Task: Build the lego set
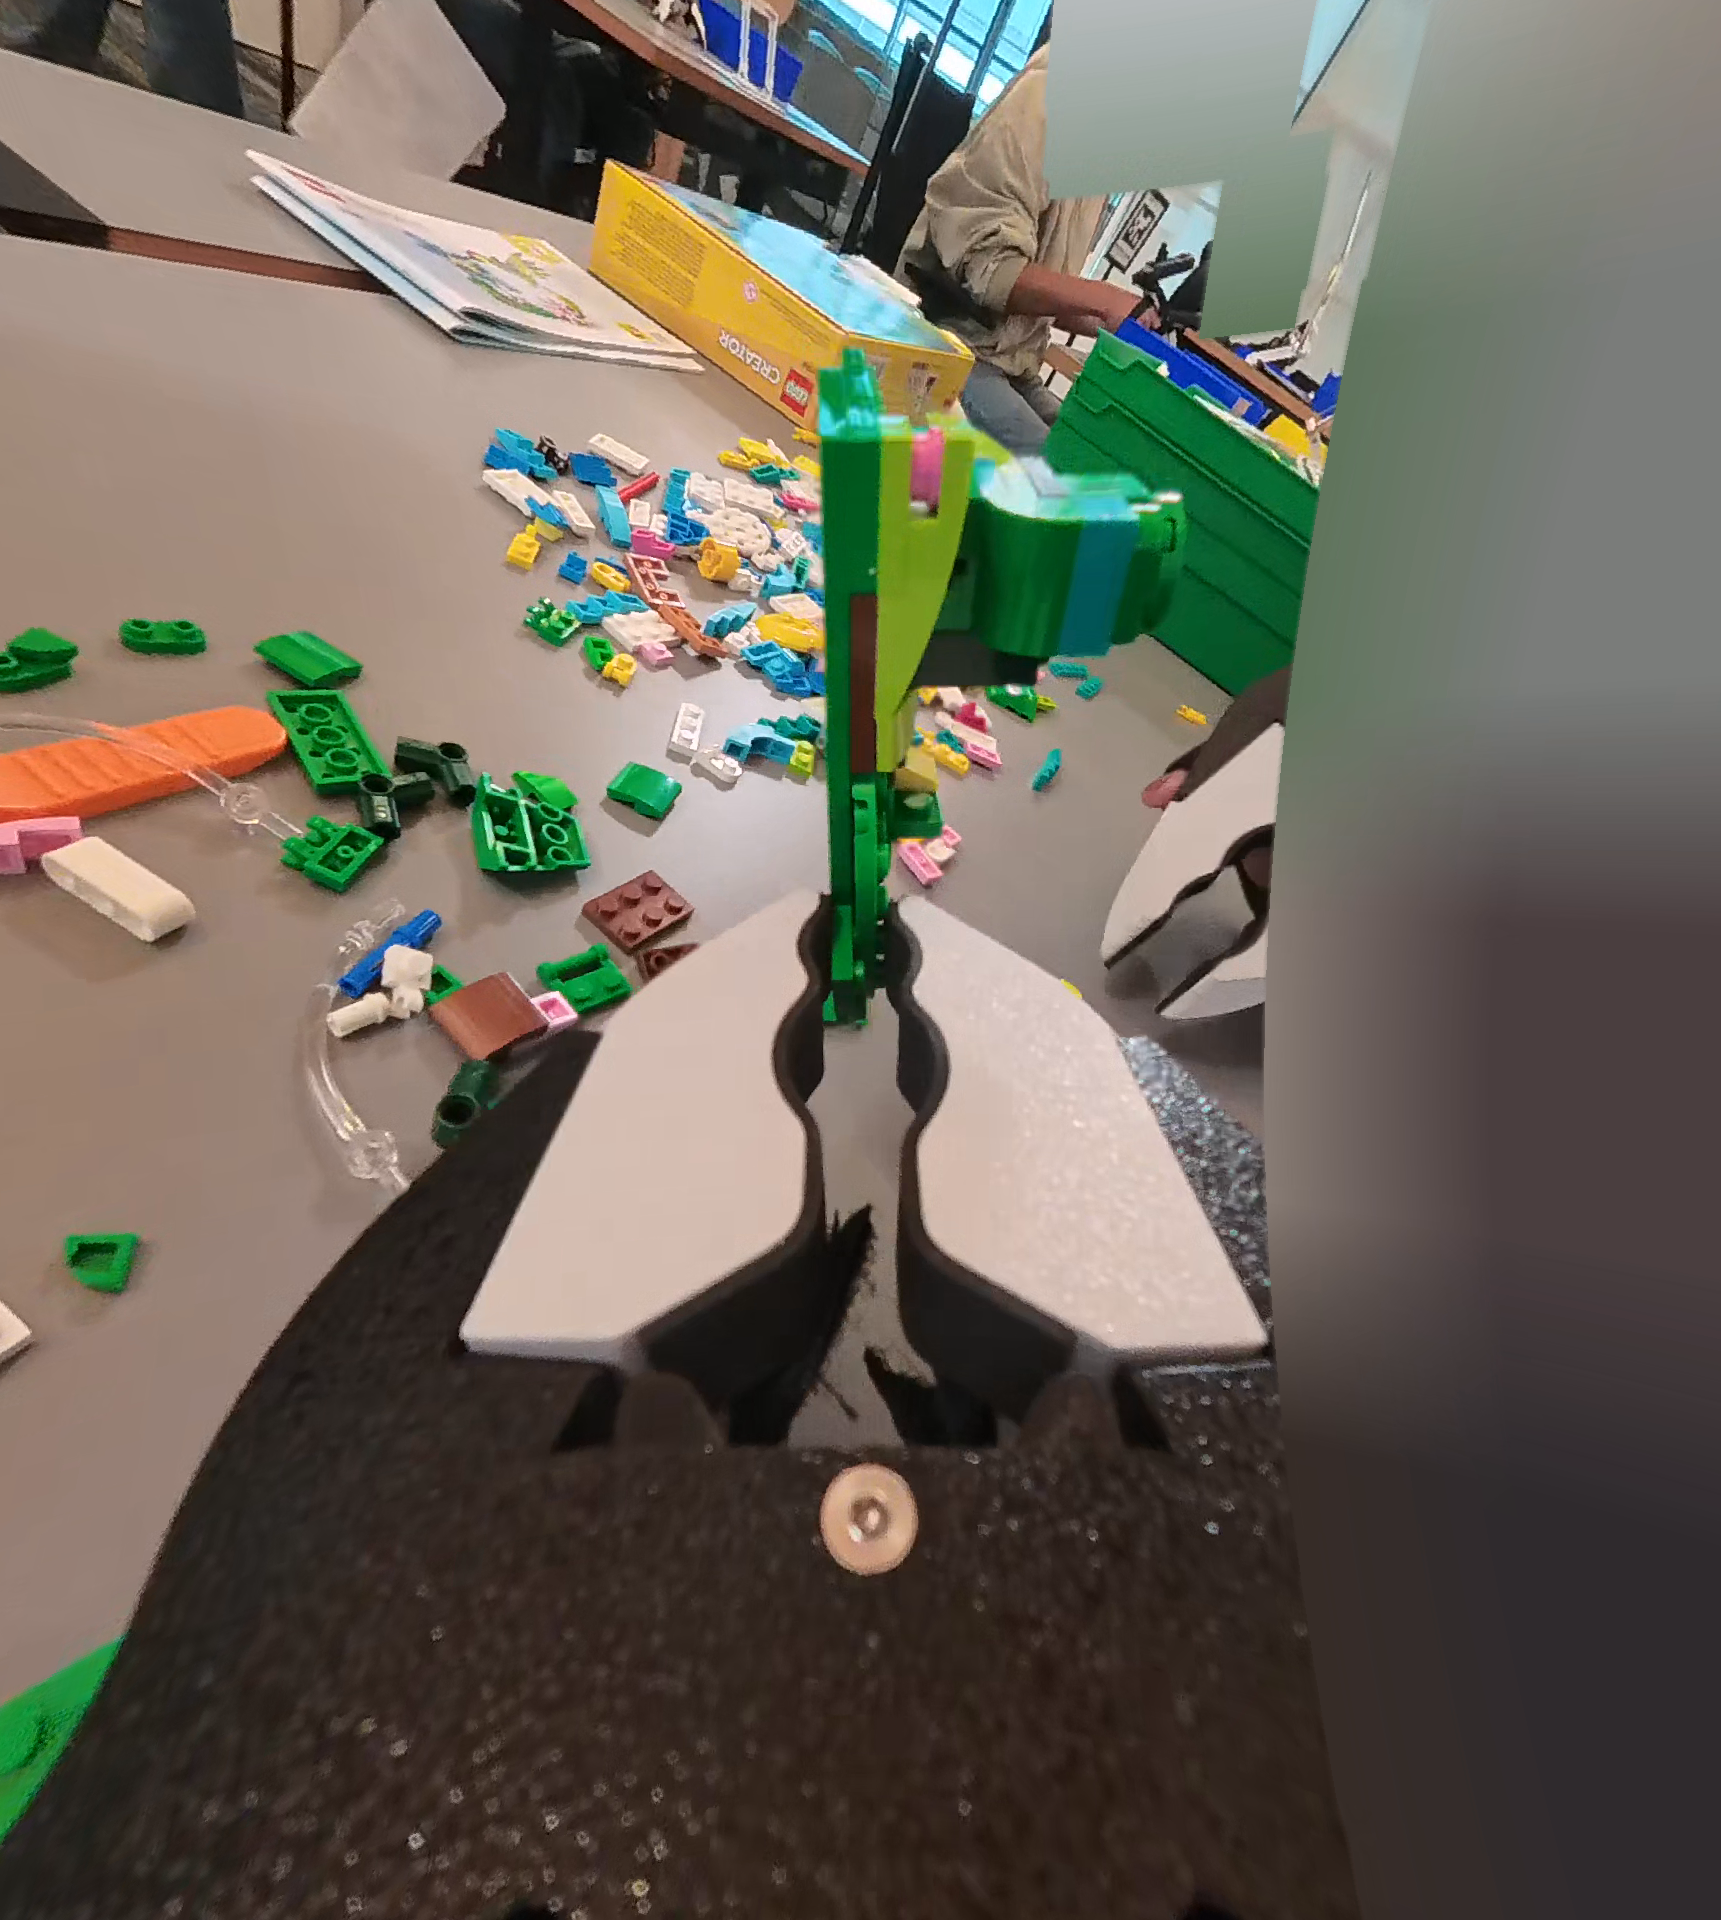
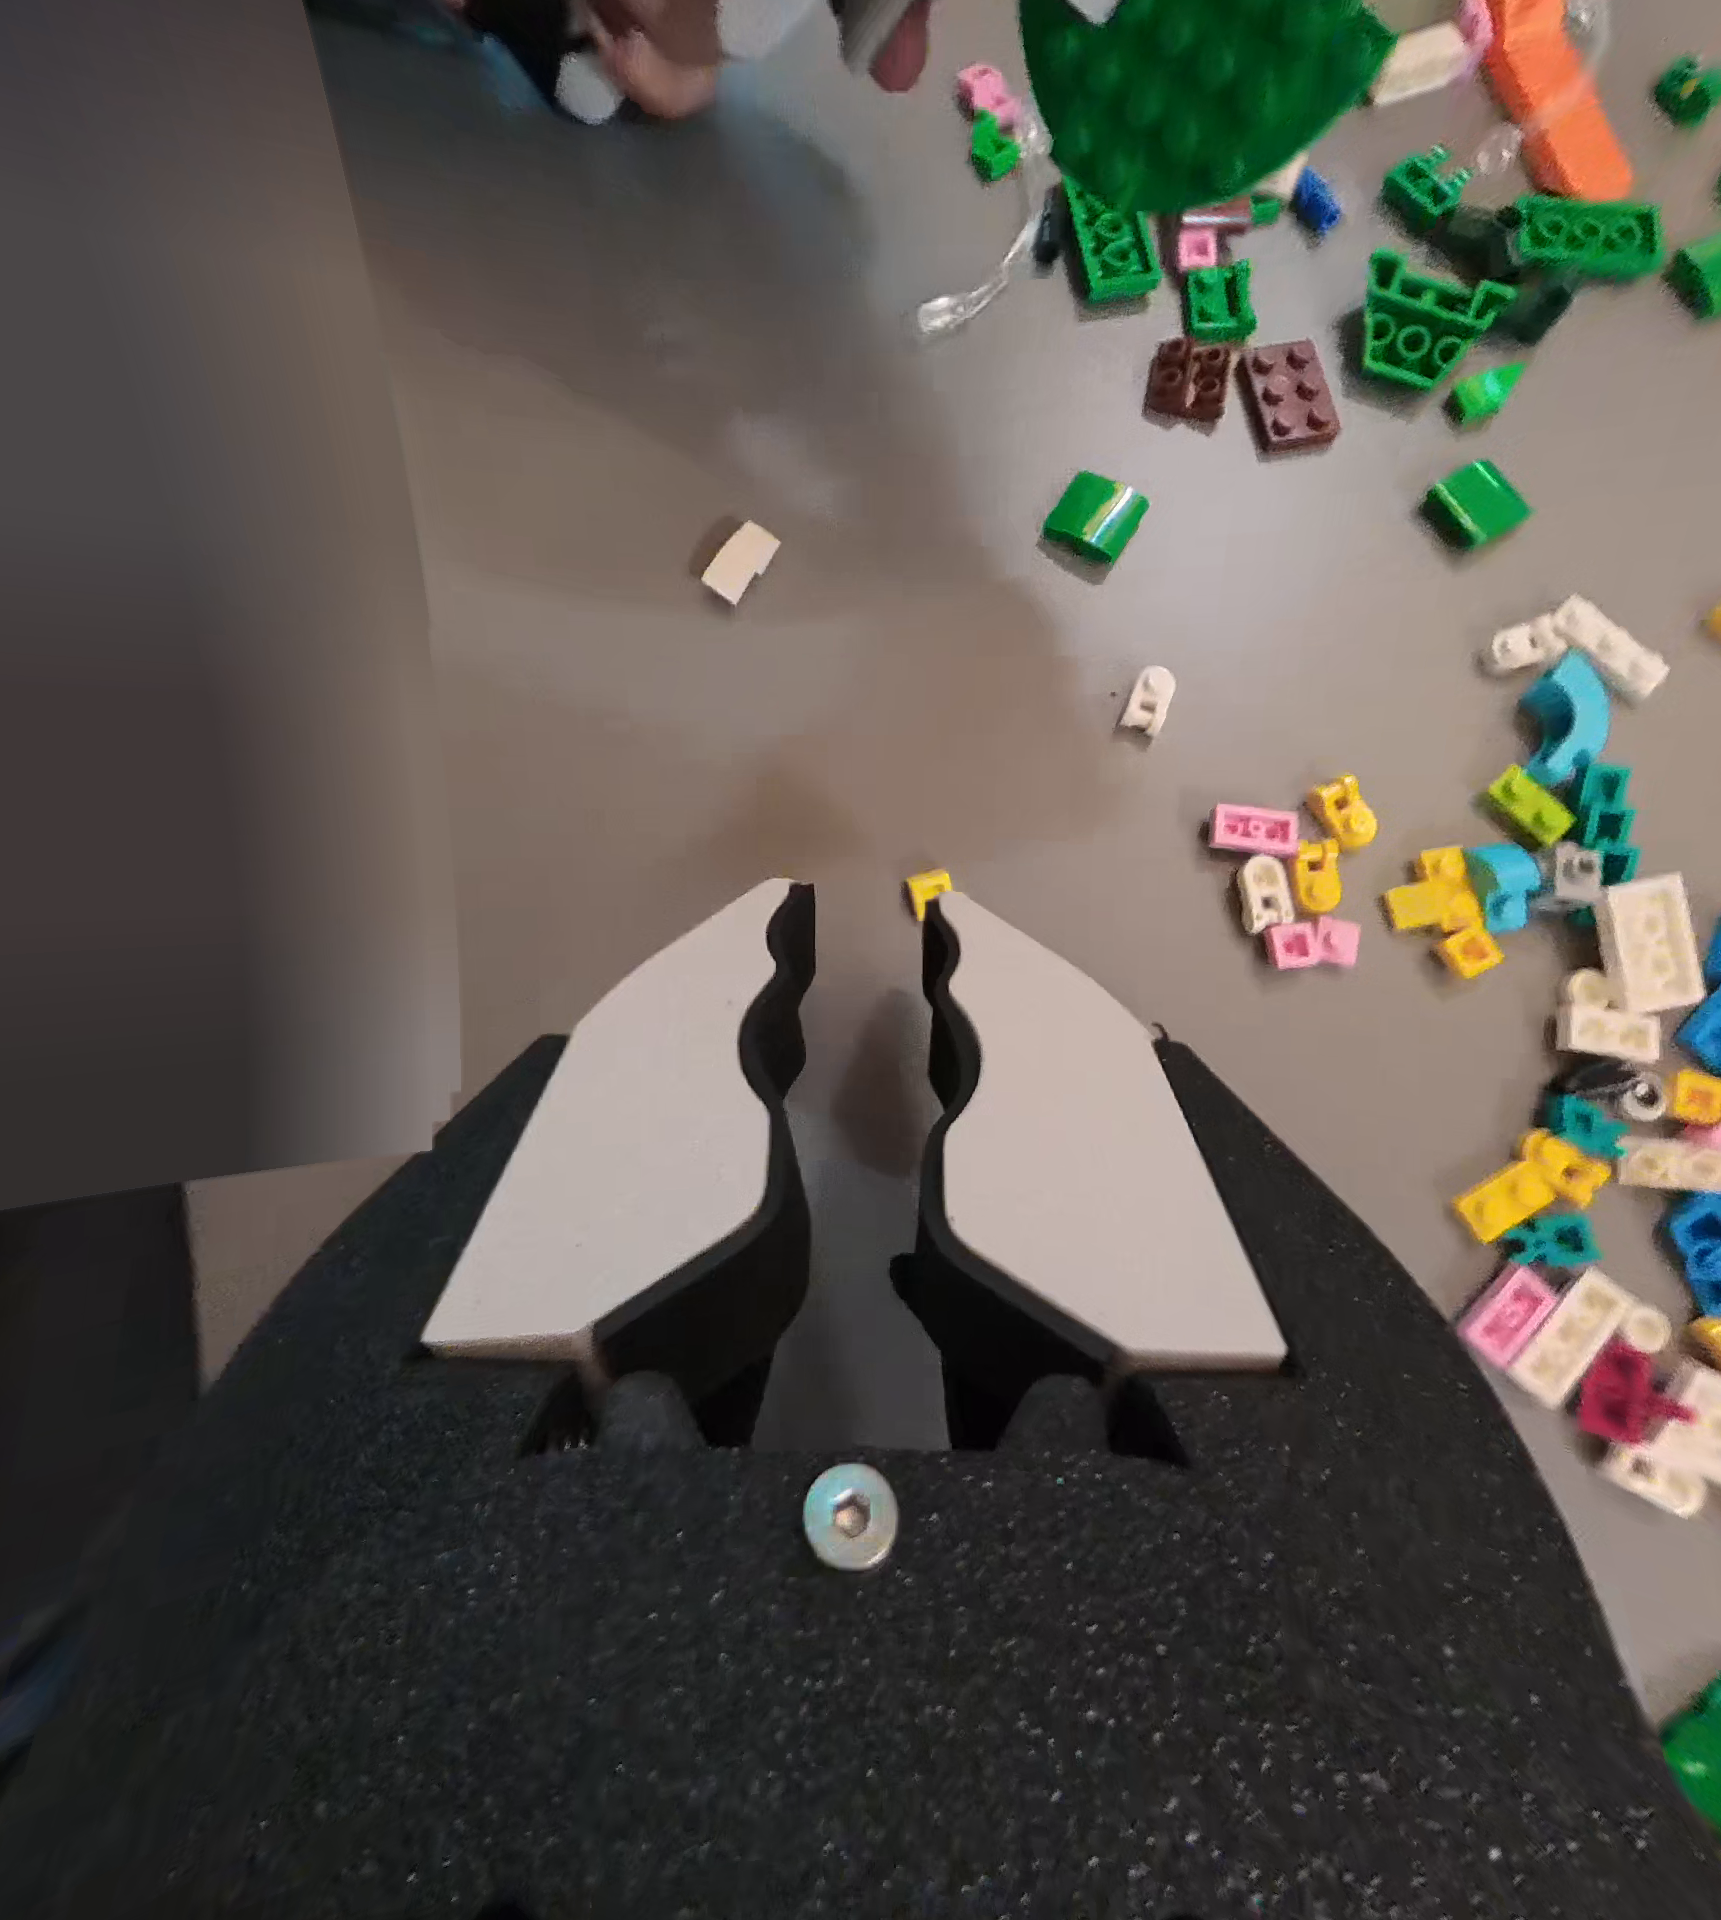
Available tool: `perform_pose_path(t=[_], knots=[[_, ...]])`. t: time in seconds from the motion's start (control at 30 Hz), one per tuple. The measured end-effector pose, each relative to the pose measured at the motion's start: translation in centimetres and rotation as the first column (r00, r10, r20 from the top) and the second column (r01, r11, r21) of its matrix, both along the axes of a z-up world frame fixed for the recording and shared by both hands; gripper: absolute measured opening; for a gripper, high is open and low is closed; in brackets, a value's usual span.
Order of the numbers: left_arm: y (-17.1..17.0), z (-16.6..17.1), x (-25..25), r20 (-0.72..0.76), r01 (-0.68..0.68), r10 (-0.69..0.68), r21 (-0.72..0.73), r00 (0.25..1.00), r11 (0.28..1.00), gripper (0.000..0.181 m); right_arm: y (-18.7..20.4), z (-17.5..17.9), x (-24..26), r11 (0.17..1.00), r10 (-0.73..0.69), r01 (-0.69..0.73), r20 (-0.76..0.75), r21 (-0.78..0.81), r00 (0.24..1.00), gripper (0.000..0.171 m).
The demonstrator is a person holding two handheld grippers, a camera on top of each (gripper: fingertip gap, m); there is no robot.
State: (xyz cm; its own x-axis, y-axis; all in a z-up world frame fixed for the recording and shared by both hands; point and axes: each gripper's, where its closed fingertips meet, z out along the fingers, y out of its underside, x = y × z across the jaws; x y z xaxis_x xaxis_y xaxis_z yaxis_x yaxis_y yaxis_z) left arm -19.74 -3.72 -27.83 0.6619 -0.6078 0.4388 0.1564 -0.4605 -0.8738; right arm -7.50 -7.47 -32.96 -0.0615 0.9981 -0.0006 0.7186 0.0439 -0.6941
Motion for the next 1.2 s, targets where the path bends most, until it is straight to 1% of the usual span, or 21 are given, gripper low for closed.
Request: perform_pose_path(t=[0.1, 0.27, 0.4, 0.47, 0.5, 0.57, 0.63, 0.7, 0.73, 0.77, 0.8, 0.87, 0.93, 1.0, 1.03, 1.1, 1.13, 1.2], knots=[[-0.1, -0.3, 0.3, -0.021, 0.016, -0.016, -0.009, 1.000, 1.000, 0.008, 0.4, -0.6, -0.2, 0.995, 0.073, -0.077, 0.062, 0.059, 0.995, 0.020], [-0.1, -0.7, 0.5, -0.044, 0.023, -0.024, -0.025, 0.999, 0.999, 0.008, 0.9, -1.3, -0.4, 0.979, 0.168, -0.186, 0.188, 0.082, 0.968, 0.017], [-0.1, -0.8, 0.5, -0.050, 0.026, -0.027, -0.036, 0.998, 0.999, 0.008, 1.0, -1.3, -0.8, 0.969, 0.205, -0.230, 0.238, 0.085, 0.950, 0.014], [-0.1, -0.9, 0.5, -0.056, 0.027, -0.029, -0.036, 0.998, 0.999, 0.008, 0.9, -1.4, -0.7, 0.967, 0.216, -0.242, 0.257, 0.074, 0.942, 0.007], [-0.1, -0.9, 0.5, -0.060, 0.026, -0.028, -0.036, 0.998, 0.999, 0.008, 1.0, -1.4, -0.8, 0.967, 0.216, -0.242, 0.251, 0.076, 0.944, 0.007], [-0.2, -0.9, 0.6, -0.065, 0.026, -0.028, -0.032, 0.998, 0.999, 0.008, 0.8, -0.6, -1.4, 0.969, 0.223, -0.237, 0.168, 0.068, 0.960, 0.007], [-0.2, -0.9, 0.6, -0.063, 0.032, -0.034, -0.033, 0.997, 0.999, 0.008, 0.0, 1.6, -2.7, 0.969, 0.246, -0.245, -0.042, 0.011, 0.968, 0.007], [-0.4, -0.8, 0.8, -0.048, 0.054, -0.056, -0.032, 0.997, 0.998, 0.008, -0.3, 4.1, -3.4, 0.964, 0.238, -0.262, -0.269, -0.055, 0.933, 0.007], [-0.5, -0.7, 0.9, -0.037, 0.062, -0.063, -0.033, 0.997, 0.998, 0.008, -0.2, 5.0, -3.6, 0.961, 0.227, -0.267, -0.352, -0.071, 0.908, 0.007], [-0.5, -0.7, 0.9, -0.029, 0.063, -0.064, -0.035, 0.998, 0.997, 0.008, 0.0, 5.2, -3.6, 0.961, 0.215, -0.266, -0.394, -0.079, 0.894, 0.007], [-0.5, -0.7, 0.9, -0.023, 0.065, -0.066, -0.039, 0.998, 0.997, 0.008, 0.2, 4.8, -3.5, 0.961, 0.211, -0.264, -0.389, -0.087, 0.897, 0.007], [-0.5, -0.7, 0.9, -0.017, 0.072, -0.073, -0.041, 0.997, 0.997, 0.008, 0.4, 2.9, -3.4, 0.962, 0.224, -0.261, -0.312, -0.083, 0.923, 0.007], [-0.6, -0.7, 1.0, -0.016, 0.075, -0.076, -0.042, 0.997, 0.996, 0.008, 0.4, 1.4, -3.5, 0.963, 0.251, -0.268, -0.234, -0.043, 0.939, 0.007], [-0.6, -0.7, 1.0, -0.017, 0.078, -0.078, -0.044, 0.997, 0.996, 0.008, 0.5, 1.1, -3.9, 0.962, 0.265, -0.271, -0.206, -0.002, 0.942, 0.007], [-0.6, -0.7, 1.0, -0.017, 0.078, -0.079, -0.045, 0.997, 0.996, 0.008, 0.5, 1.4, -4.3, 0.963, 0.264, -0.269, -0.224, 0.009, 0.938, 0.007], [-0.6, -0.8, 1.0, -0.012, 0.080, -0.081, -0.050, 0.997, 0.996, 0.008, 0.6, 2.9, -5.0, 0.966, 0.251, -0.259, -0.311, 0.014, 0.917, 0.007], [-0.6, -0.8, 1.0, -0.003, 0.084, -0.085, -0.055, 0.996, 0.995, 0.008, 0.8, 3.9, -5.5, 0.968, 0.241, -0.251, -0.378, 0.024, 0.894, 0.007], [-0.7, -0.8, 1.2, 0.027, 0.097, -0.095, -0.076, 0.995, 0.992, 0.008, 1.0, 6.4, -6.3, 0.972, 0.219, -0.233, -0.545, 0.044, 0.810, 0.007]])
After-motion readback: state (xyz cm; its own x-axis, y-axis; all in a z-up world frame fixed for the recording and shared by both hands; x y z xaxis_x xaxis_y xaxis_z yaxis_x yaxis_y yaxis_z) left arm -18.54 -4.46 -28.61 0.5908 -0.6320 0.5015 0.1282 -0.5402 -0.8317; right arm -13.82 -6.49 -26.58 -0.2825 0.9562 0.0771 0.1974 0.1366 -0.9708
